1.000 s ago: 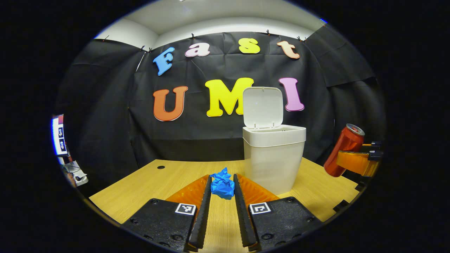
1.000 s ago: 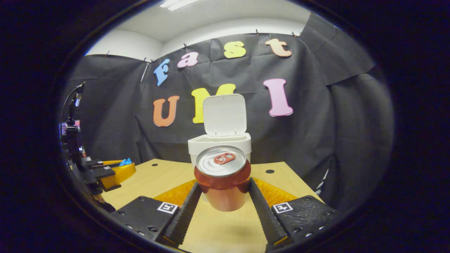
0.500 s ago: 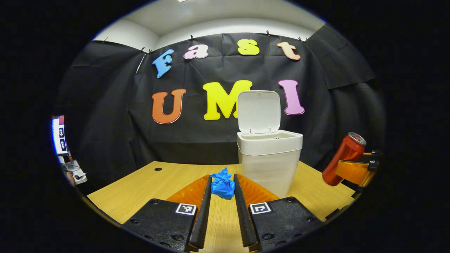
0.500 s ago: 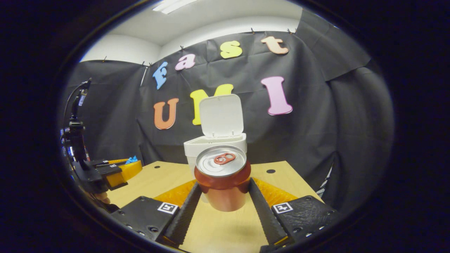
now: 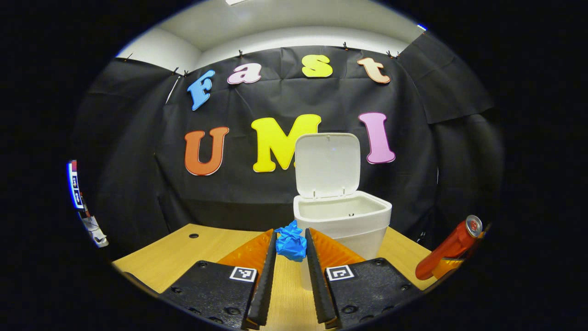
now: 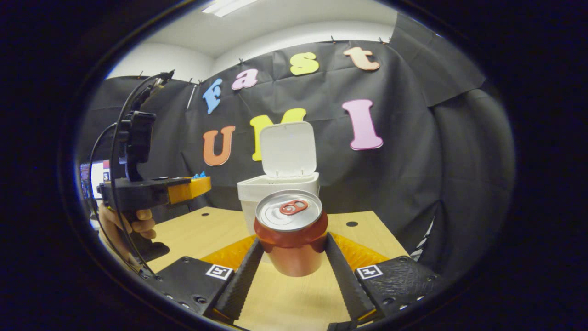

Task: Press the lid of the desktop garbage bin to open it, pick up the crumpled paper on the desktop and throw it into the bin, then pick up the pop can on the desktop and drop it into the bin, and finally close the garbage bin lid.

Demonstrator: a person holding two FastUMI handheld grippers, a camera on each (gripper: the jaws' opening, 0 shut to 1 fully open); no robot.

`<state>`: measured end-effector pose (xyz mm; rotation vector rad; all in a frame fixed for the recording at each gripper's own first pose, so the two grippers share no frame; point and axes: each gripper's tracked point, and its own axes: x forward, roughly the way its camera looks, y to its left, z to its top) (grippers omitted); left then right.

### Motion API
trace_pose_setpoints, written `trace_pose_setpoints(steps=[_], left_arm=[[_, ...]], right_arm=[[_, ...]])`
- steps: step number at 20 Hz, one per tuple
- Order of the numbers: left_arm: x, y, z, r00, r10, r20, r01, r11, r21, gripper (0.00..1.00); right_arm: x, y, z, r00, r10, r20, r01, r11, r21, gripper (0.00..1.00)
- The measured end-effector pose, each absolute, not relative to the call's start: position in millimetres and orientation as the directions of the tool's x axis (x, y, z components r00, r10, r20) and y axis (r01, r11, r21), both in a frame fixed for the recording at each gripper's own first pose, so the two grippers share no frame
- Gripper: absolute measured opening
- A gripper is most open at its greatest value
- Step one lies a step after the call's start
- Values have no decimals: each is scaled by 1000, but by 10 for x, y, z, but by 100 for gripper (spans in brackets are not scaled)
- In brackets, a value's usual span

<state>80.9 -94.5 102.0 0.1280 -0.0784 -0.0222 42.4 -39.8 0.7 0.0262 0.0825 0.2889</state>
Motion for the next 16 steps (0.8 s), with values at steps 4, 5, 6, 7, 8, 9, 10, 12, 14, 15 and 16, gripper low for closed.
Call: trace_pose_setpoints(steps=[4, 5, 6, 7, 8, 9, 10, 12, 14, 15, 16], left_arm=[[1035, -1184, 1426, 988, -48, 148, 26, 988, 150, 41], [1089, -1269, 1457, 987, -65, 146, 44, 989, 143, 41], [1150, -1354, 1468, 988, -74, 139, 55, 989, 135, 40], [1234, -1403, 1484, 988, -78, 131, 60, 989, 138, 44], [1281, -1410, 1489, 988, -81, 132, 62, 988, 142, 41], [1352, -1477, 1539, 987, -88, 137, 68, 987, 144, 41], [1435, -1546, 1556, 985, -104, 139, 84, 986, 141, 36], [1619, -1694, 1573, 981, -138, 135, 121, 984, 129, 40], [1781, -1795, 1606, 978, -155, 138, 139, 983, 118, 41], [1853, -1843, 1605, 977, -159, 139, 142, 982, 126, 36], [1924, -1886, 1585, 977, -162, 136, 142, 980, 140, 40]], right_arm=[[467, -561, 32, 958, 279, -72, -273, 959, 74, 82], [476, -604, 34, 959, 273, -73, -267, 960, 84, 82], [494, -641, 14, 960, 269, -77, -262, 960, 95, 82], [514, -673, -1, 961, 265, -84, -255, 961, 107, 82], [521, -692, -13, 961, 261, -90, -250, 961, 116, 82], [524, -704, -10, 961, 261, -92, -249, 961, 120, 82], [532, -724, -12, 962, 259, -91, -247, 961, 121, 82], [526, -742, 0, 964, 252, -87, -240, 962, 128, 82], [522, -753, 11, 964, 252, -83, -240, 962, 130, 82], [528, -764, 9, 965, 249, -82, -238, 963, 128, 82], [531, -783, 12, 966, 246, -81, -234, 964, 128, 82]])
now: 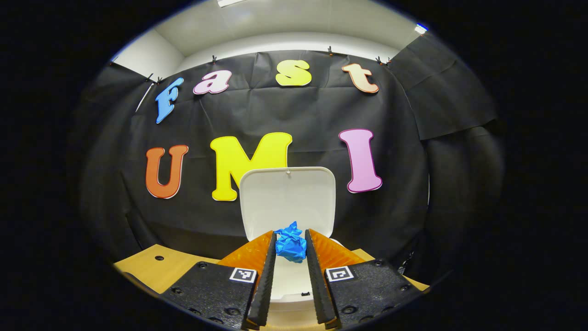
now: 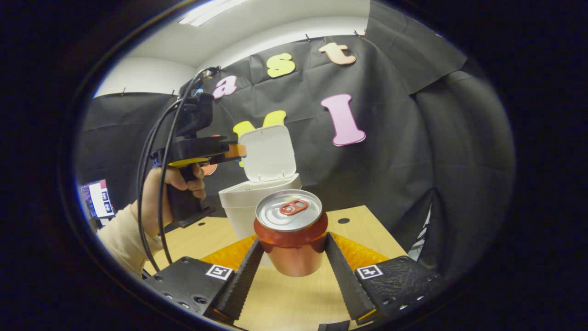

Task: Press the lid of the desktop garbage bin to open it, pick up the crumpled paper on the desktop and throw it into the bin, then pick up the pop can on the desktop and drop it into the bin, and finally close the garbage bin lid.

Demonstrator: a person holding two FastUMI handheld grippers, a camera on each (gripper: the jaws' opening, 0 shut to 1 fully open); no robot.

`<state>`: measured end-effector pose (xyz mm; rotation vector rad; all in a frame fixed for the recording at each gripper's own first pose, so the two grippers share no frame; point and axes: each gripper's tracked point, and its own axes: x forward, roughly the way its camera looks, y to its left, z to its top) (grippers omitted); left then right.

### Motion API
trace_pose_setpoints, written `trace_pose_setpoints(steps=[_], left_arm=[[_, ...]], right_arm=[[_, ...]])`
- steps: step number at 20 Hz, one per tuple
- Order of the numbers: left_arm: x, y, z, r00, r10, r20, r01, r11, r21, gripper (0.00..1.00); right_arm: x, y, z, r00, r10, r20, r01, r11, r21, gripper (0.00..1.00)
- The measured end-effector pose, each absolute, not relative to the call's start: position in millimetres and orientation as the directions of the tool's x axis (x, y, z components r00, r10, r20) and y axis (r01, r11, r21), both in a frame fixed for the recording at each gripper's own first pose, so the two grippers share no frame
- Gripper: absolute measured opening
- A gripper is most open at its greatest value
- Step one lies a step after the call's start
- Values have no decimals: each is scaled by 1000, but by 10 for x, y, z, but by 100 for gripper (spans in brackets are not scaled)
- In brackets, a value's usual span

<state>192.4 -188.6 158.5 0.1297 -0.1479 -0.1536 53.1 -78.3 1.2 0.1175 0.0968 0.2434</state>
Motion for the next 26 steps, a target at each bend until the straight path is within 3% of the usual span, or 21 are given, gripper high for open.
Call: trace_pose_setpoints(steps=[15, 18, 20, 21, 22, 26], left_arm=[[2364, -2000, 874, 989, -147, -10, 148, 987, 62, 46], [2310, -2152, 900, 976, -217, 19, 216, 976, 36, 49], [2218, -2237, 974, 962, -268, 54, 266, 963, 46, 78], [2175, -2228, 984, 962, -269, 58, 265, 962, 66, 78], [2137, -2208, 977, 963, -263, 56, 258, 962, 90, 96], [1901, -1987, 973, 975, -205, 82, 192, 970, 149, 97]], right_arm=[[717, -1027, -186, 974, 198, -111, -174, 966, 189, 82], [718, -1022, -194, 974, 198, -109, -176, 966, 191, 82], [742, -1035, -217, 974, 195, -111, -172, 966, 192, 82], [763, -1051, -238, 975, 190, -117, -165, 967, 193, 82], [778, -1068, -260, 975, 186, -123, -160, 968, 193, 82], [831, -1125, -317, 978, 159, -136, -132, 973, 189, 83]])
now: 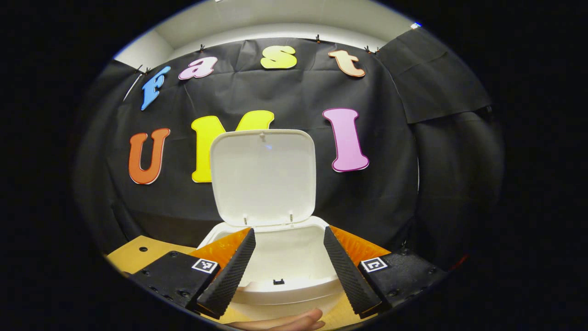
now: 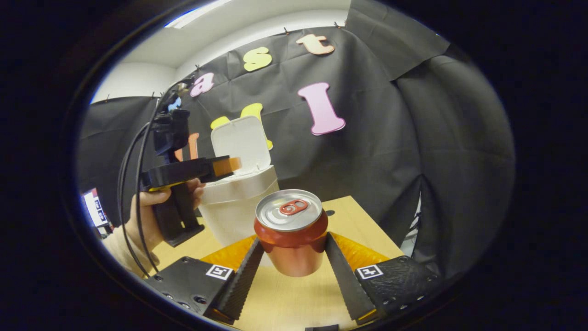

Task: Press the lid of the desktop garbage bin to open it, pick up the crumpled paper on the desktop and throw it into the bin, then pick up the pop can on the desktop and drop it into the bin, and finally close the garbage bin lid.

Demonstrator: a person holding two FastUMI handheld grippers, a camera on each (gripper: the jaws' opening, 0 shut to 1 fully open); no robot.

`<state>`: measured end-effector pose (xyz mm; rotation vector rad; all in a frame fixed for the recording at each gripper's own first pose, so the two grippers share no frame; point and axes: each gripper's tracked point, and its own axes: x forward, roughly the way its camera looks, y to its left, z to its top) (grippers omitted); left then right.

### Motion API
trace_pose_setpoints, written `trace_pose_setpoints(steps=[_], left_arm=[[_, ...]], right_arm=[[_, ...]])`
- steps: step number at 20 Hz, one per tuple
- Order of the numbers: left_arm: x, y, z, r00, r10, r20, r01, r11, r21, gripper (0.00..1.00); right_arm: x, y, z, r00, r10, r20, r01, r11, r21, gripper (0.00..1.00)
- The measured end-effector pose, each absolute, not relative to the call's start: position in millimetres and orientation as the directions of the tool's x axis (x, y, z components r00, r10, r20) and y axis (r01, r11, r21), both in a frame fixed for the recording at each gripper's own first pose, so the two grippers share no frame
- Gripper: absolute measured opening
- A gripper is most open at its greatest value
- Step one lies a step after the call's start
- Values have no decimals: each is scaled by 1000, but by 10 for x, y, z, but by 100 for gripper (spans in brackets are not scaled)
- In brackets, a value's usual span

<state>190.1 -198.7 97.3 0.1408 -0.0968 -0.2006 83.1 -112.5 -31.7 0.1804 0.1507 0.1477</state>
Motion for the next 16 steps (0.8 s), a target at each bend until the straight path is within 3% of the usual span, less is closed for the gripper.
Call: trace_pose_setpoints(steps=[7, 16], left_arm=[[1297, -1398, 764, 978, -175, 112, 163, 981, 105, 96], [699, -136, 223, 997, -26, 73, 23, 998, 52, 96]], right_arm=[[857, -1003, -392, 979, 145, -144, -126, 983, 132, 83], [779, -559, -356, 981, 176, -80, -168, 982, 91, 81]])
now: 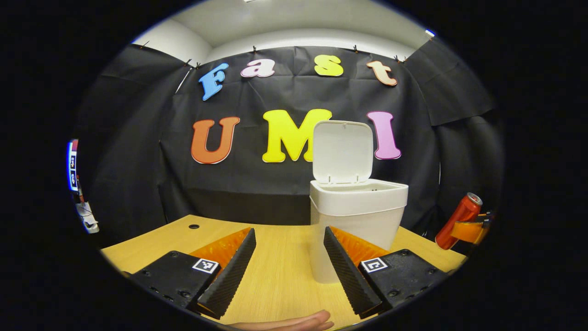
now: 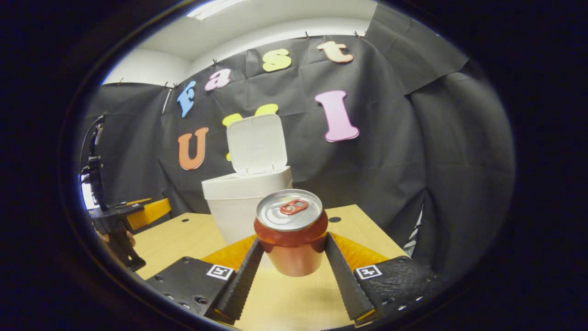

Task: Press the lid of the desktop garbage bin to open it, pick up the crumpled paper on the desktop and throw it into the bin, then pick up the pop can on the desktop and drop it into the bin, and finally close the garbage bin lid.

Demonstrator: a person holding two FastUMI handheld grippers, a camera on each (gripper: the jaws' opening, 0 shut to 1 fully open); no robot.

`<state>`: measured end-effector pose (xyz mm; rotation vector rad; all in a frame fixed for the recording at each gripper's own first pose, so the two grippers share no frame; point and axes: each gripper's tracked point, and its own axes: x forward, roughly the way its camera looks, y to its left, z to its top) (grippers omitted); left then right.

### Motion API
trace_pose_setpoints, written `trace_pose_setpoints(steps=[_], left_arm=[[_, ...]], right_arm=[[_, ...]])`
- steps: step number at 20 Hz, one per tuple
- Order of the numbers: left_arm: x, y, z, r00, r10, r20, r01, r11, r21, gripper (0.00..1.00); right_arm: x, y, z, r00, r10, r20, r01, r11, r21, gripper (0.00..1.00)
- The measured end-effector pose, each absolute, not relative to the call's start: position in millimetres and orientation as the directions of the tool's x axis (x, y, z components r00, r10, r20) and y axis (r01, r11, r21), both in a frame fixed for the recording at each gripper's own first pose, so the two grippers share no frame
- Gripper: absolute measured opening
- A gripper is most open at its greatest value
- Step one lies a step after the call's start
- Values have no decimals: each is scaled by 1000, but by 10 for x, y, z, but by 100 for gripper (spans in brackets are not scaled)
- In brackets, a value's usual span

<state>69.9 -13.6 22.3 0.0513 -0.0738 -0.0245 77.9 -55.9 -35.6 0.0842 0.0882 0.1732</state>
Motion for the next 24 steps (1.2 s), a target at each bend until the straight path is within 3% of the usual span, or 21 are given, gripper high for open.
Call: trace_pose_setpoints(steps=[3, 4, 5, 9, 18, 24], left_arm=[[584, 185, 157, 997, -3, 77, 0, 999, 47, 96], [551, 299, 151, 996, 11, 85, -15, 998, 55, 100], [506, 381, 148, 996, 20, 90, -25, 998, 59, 96], [305, 664, 208, 990, 77, 114, -84, 995, 58, 96], [69, 701, 144, 996, 16, 83, -21, 998, 58, 96], [-44, 775, 183, 995, -8, 100, 5, 1000, 27, 96]], right_arm=[[729, -229, -511, 965, 234, -116, -228, 972, 63, 81], [732, -181, -561, 964, 233, -128, -227, 972, 56, 81], [747, -143, -605, 965, 220, -142, -214, 975, 53, 81], [717, -27, -683, 967, 189, -171, -179, 981, 72, 81], [500, 112, -358, 980, 163, -113, -162, 987, 10, 81], [454, 137, -301, 977, 166, -137, -154, 984, 92, 81]])
